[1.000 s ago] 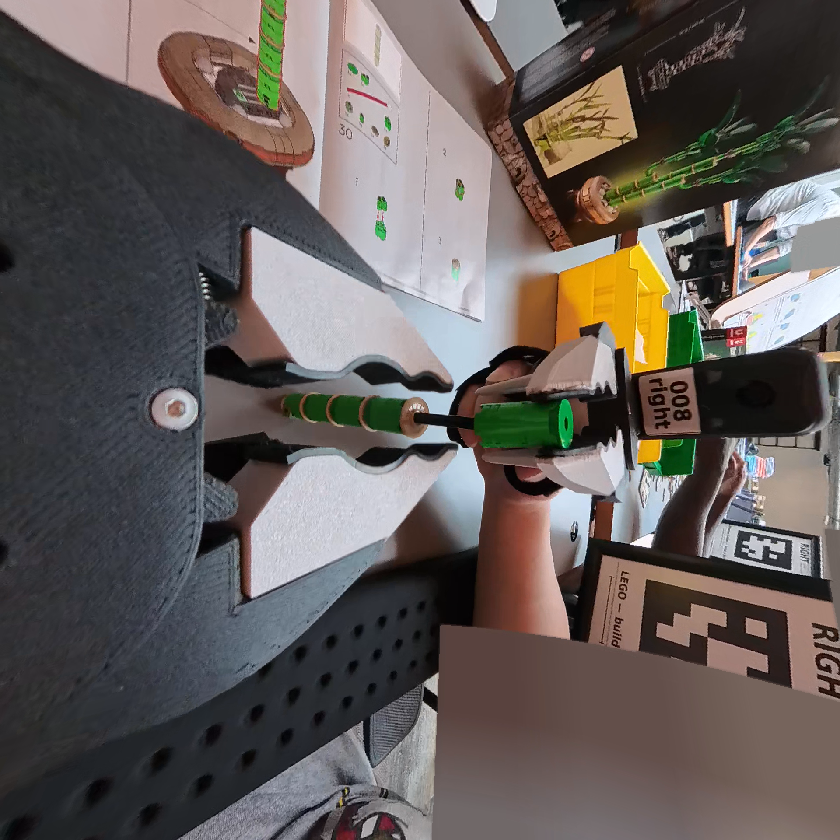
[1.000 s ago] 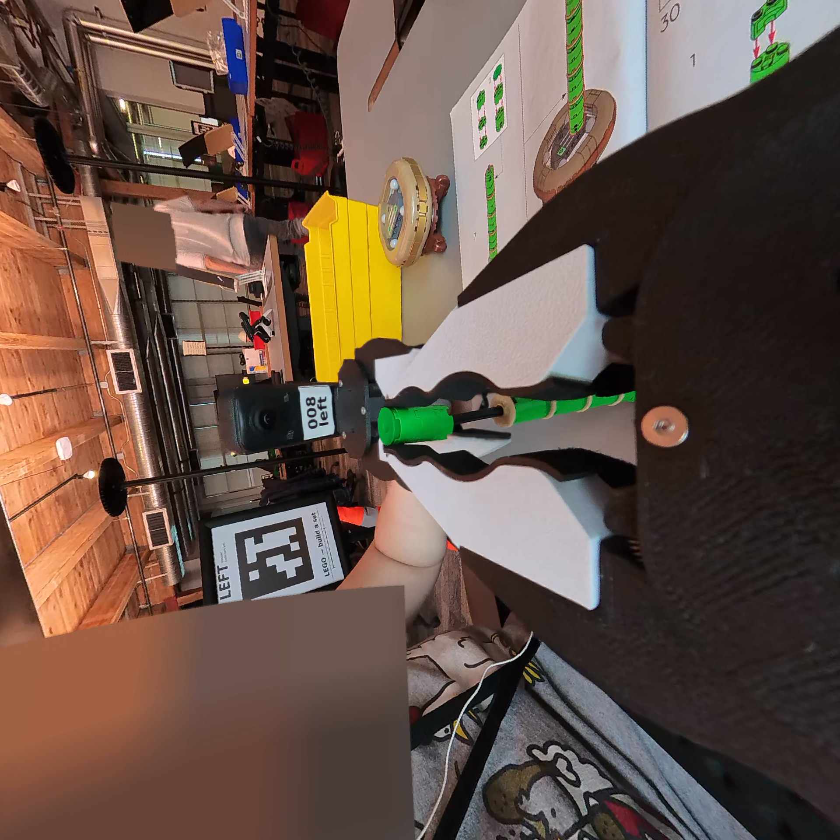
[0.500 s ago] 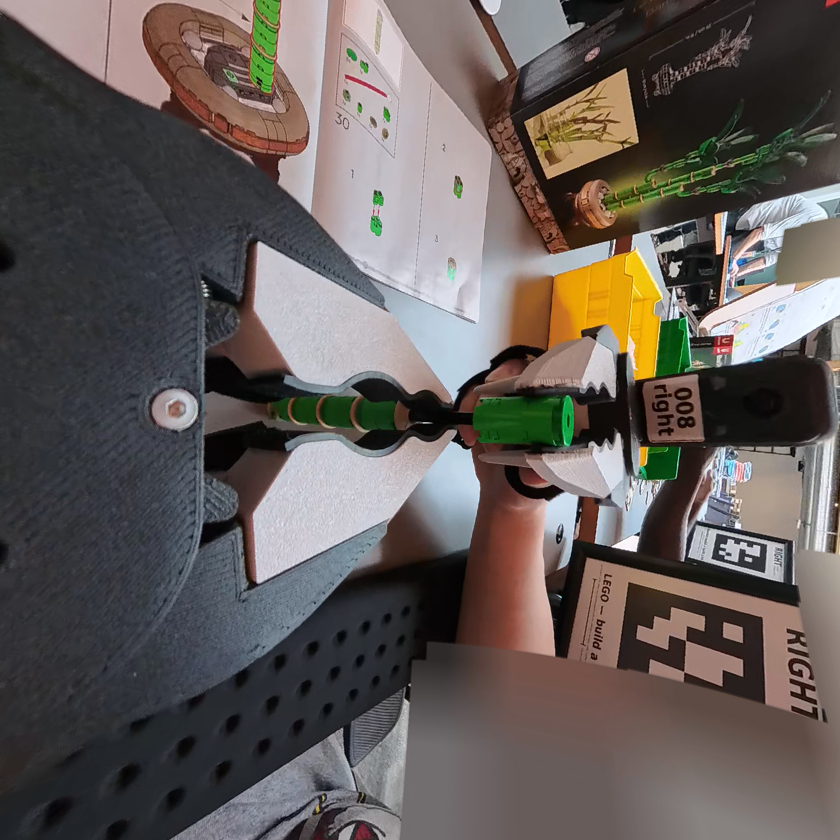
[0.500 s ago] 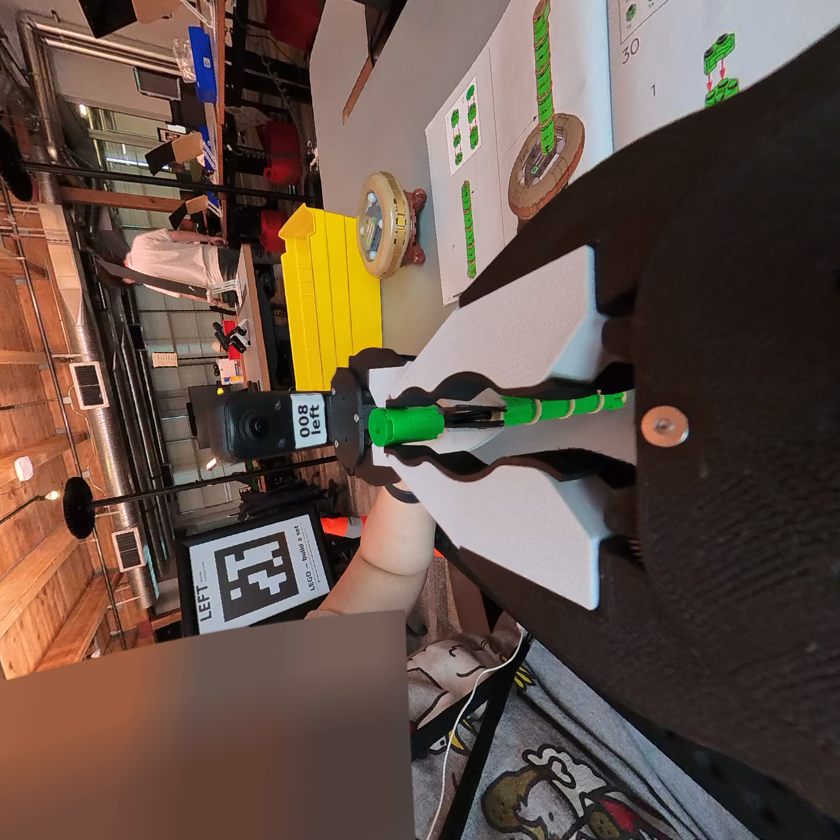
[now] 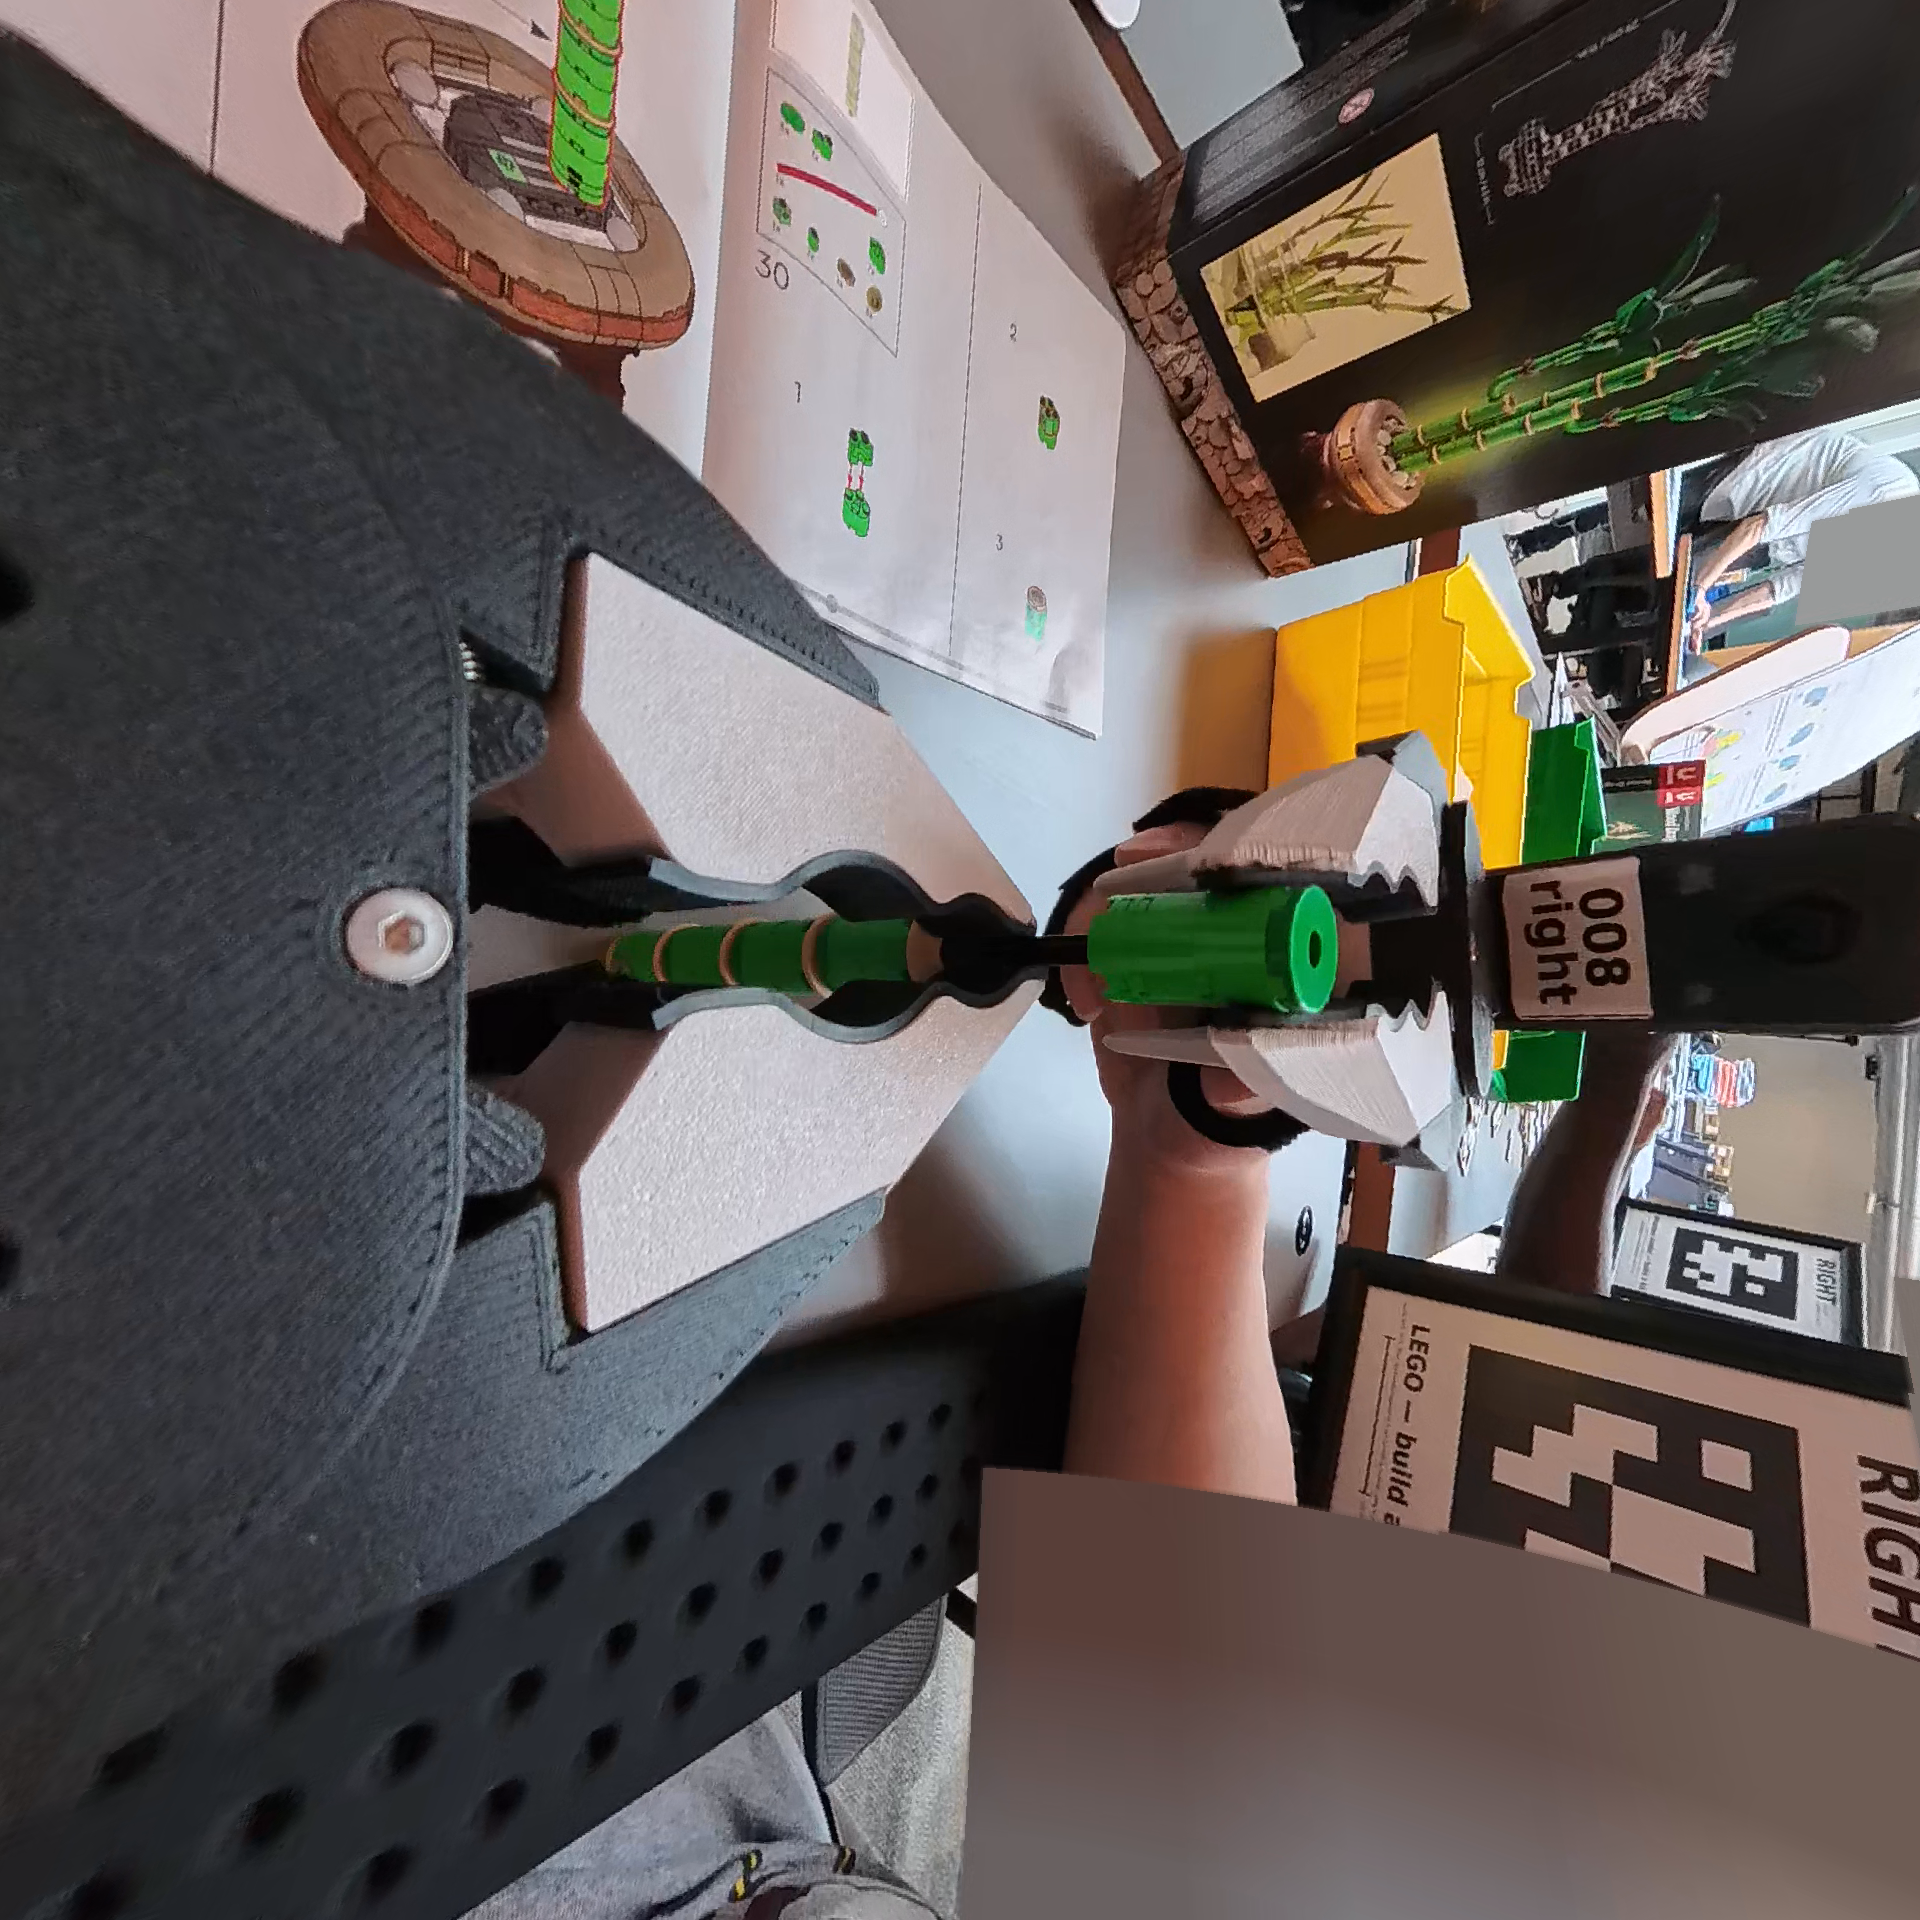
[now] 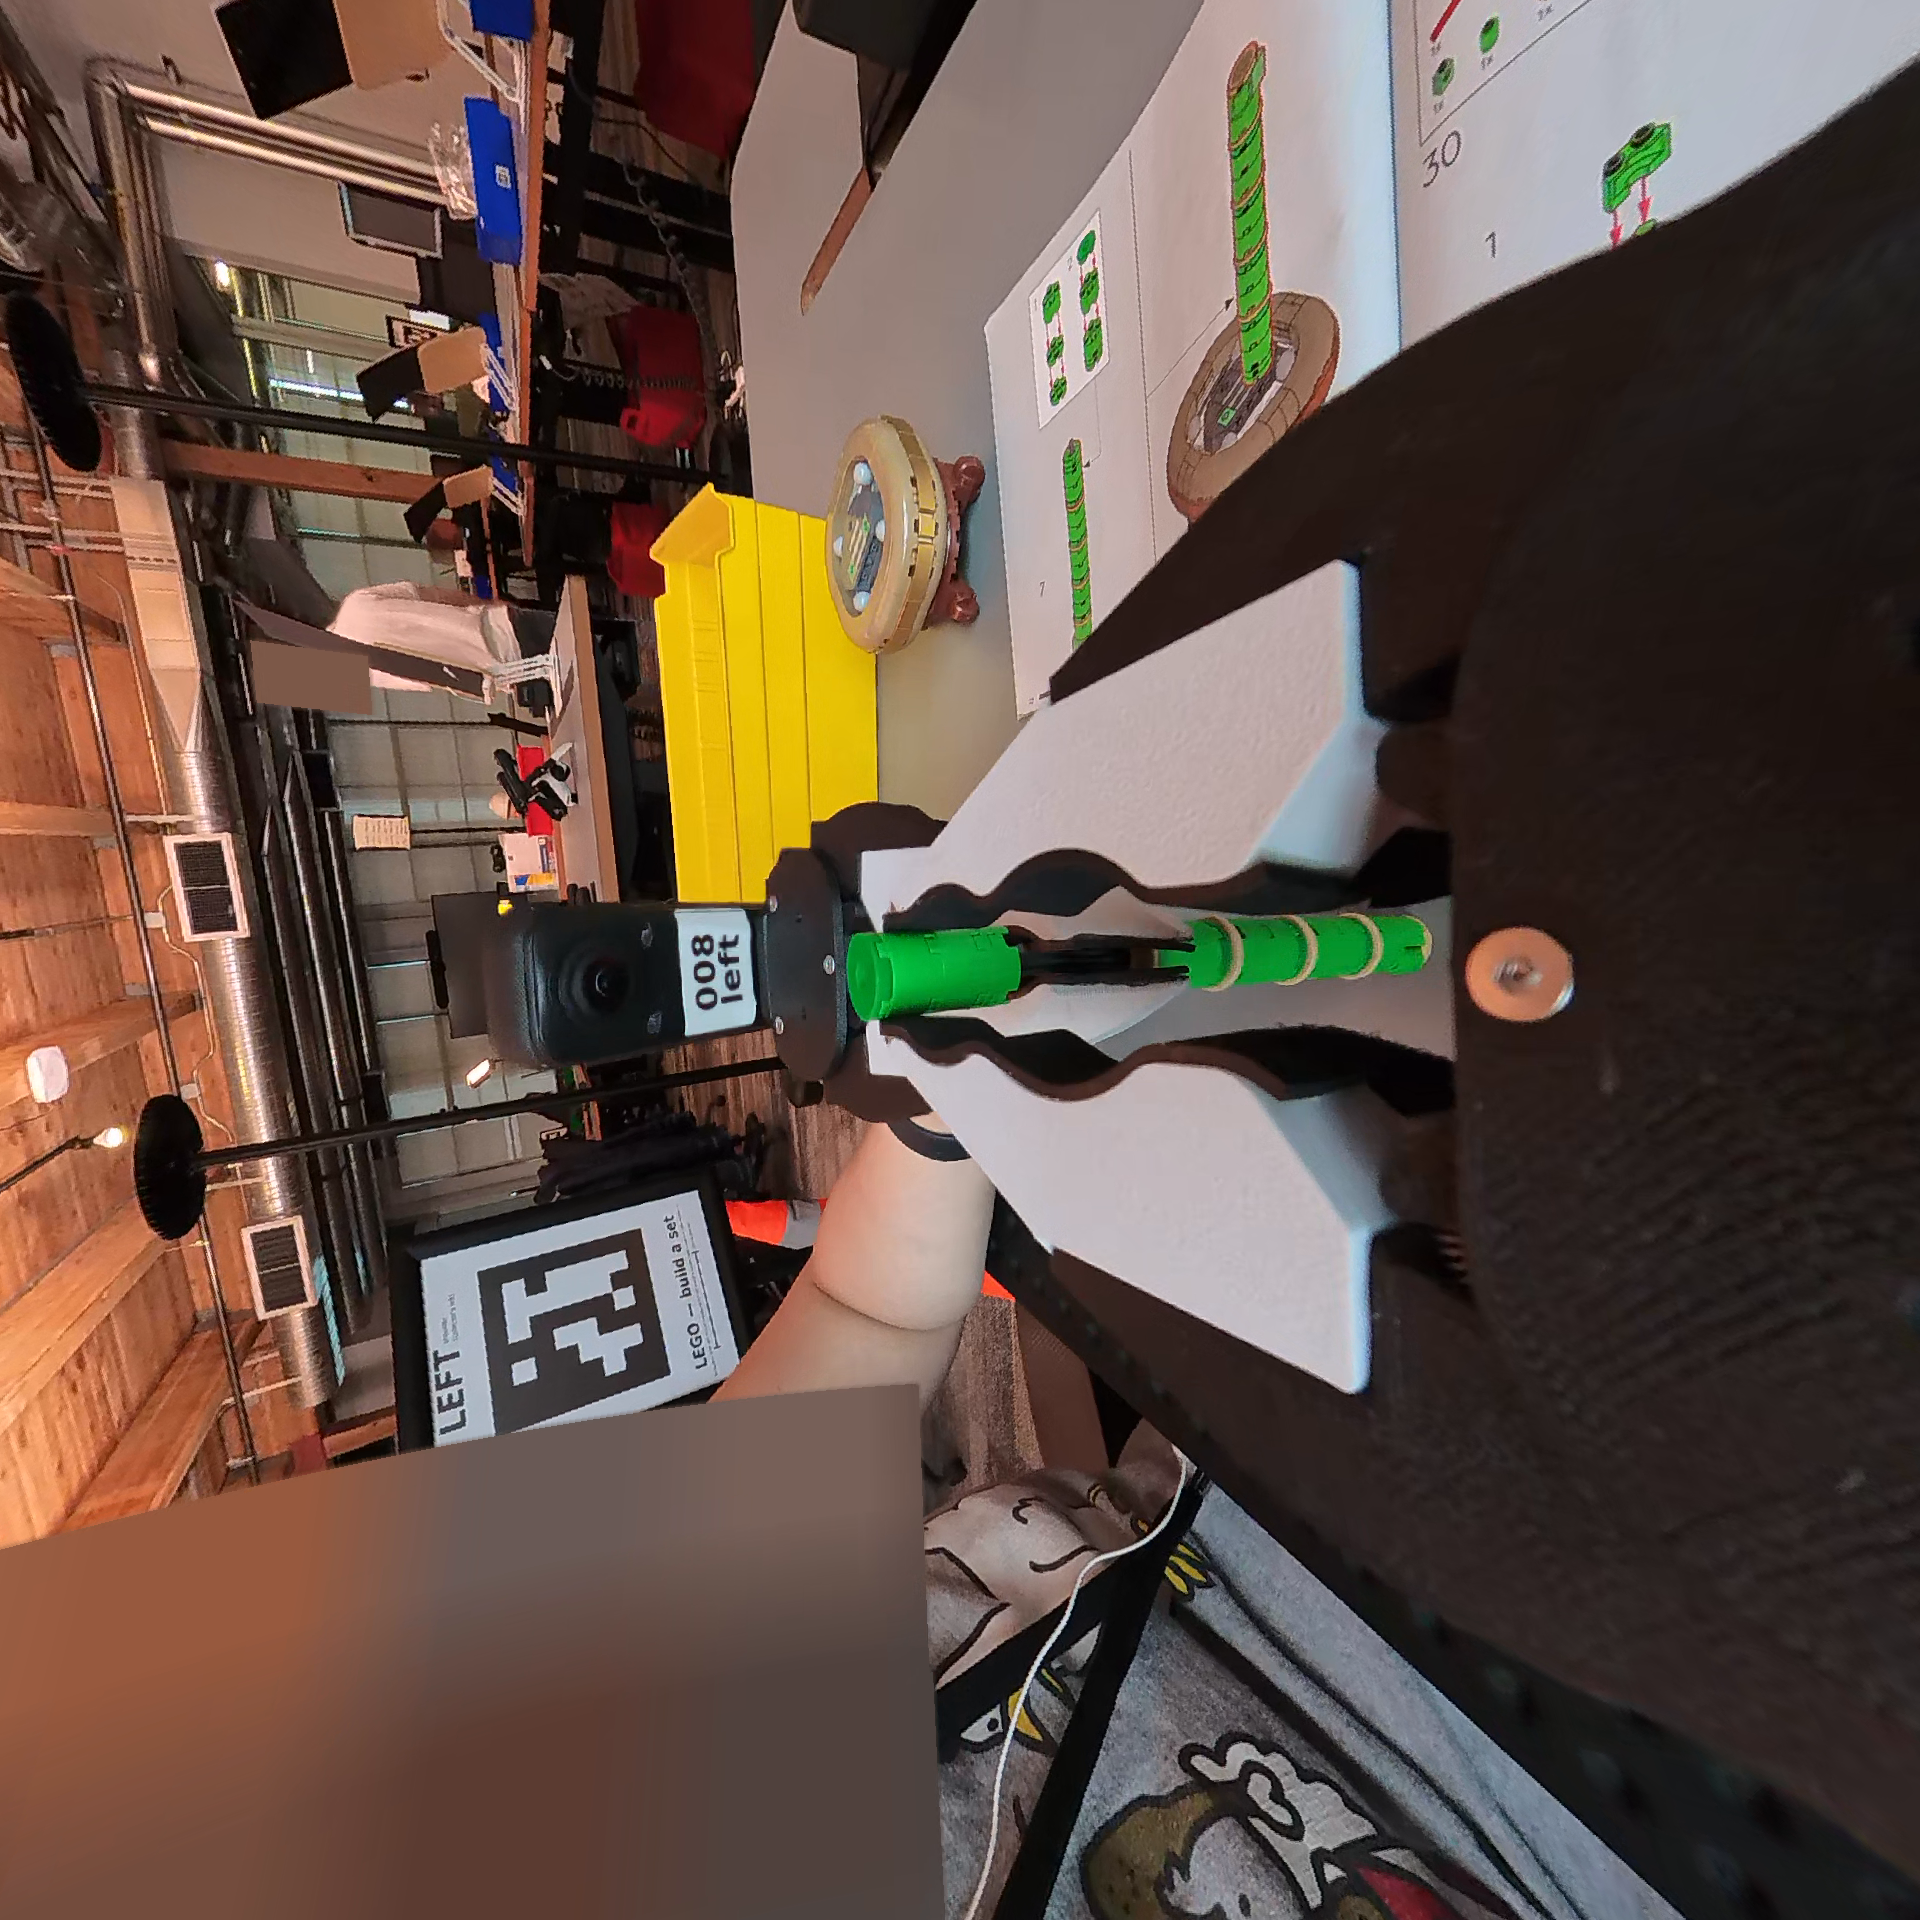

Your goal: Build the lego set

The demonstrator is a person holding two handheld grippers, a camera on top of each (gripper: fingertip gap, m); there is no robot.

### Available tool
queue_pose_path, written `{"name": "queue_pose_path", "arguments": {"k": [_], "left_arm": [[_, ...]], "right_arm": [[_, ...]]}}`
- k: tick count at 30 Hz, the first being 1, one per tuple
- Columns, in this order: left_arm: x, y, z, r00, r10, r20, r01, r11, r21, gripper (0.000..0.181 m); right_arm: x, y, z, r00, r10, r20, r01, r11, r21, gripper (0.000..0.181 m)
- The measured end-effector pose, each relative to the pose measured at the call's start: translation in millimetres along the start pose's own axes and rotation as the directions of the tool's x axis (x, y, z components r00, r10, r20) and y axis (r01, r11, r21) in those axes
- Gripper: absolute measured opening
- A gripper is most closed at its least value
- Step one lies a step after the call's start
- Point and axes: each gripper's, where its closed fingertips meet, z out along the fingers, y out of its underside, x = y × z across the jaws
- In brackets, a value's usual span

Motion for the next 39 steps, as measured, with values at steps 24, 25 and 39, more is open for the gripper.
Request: {"name": "queue_pose_path", "arguments": {"k": [24,25,39], "left_arm": [[2.5,0.9,-4.0,1.0,-0.01,-0.024,0.011,1.0,0.019,0.002],[2.8,0.9,-4.0,1.0,-0.012,-0.027,0.013,1.0,0.02,0.002],[4.0,1.3,-2.7,1.0,0.006,-0.013,-0.006,1.0,0.0,0.002]], "right_arm": [[-4.7,1.6,3.3,0.998,0.033,0.062,-0.04,0.993,0.114,0.015],[-5.3,1.8,3.4,0.998,0.029,0.064,-0.036,0.993,0.115,0.015],[-6.0,3.8,4.2,0.995,0.067,0.08,-0.075,0.992,0.102,0.016]]}}
